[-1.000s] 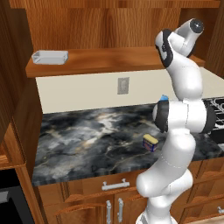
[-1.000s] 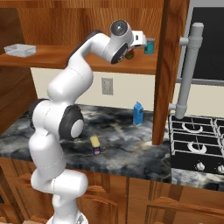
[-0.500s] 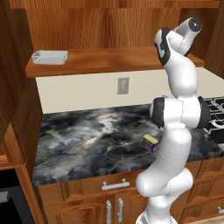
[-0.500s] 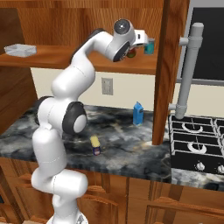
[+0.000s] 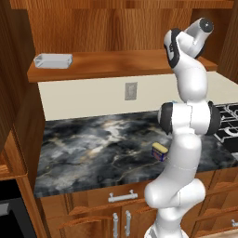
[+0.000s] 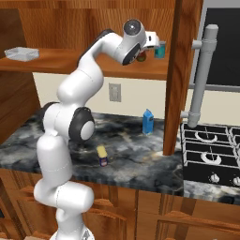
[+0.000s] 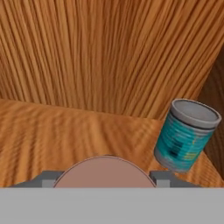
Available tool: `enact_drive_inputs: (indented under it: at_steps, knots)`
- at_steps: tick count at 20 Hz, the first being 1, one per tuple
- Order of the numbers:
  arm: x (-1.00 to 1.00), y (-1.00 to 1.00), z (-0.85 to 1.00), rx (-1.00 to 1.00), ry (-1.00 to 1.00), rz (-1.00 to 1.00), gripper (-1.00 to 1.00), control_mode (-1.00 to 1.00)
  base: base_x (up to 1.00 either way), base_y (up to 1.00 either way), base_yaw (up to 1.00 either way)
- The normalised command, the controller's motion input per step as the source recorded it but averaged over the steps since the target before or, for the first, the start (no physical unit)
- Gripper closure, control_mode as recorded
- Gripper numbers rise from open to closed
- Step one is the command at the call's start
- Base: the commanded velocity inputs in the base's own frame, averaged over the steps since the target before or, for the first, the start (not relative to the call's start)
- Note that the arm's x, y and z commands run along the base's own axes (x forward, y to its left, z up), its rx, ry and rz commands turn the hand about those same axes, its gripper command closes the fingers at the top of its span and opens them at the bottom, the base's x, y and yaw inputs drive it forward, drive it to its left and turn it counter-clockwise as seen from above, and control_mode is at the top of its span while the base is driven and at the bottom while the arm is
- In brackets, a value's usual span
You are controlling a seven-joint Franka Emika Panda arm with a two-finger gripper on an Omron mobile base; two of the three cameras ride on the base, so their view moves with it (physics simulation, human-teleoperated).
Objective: Pick the cans from the counter and place them in their designated side in the cabinet.
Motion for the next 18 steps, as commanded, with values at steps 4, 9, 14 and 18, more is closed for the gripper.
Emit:
enact_drive_inputs:
  at_steps: [4,9,14,18]
  knots:
    - [0.27,0.00,-0.16,0.00,-0.02,0.00,-1.00,-1.00,0.00,0.00,0.00]
    - [0.33,0.00,-0.14,-0.01,-0.02,0.00,-1.00,-1.00,0.00,0.00,0.00]
    - [0.23,-0.04,-0.10,-0.02,-0.07,0.01,-1.00,-1.00,0.00,0.00,0.00]
    - [0.05,-0.12,0.00,-0.02,-0.12,0.02,-1.00,-1.00,0.00,0.00,0.00]
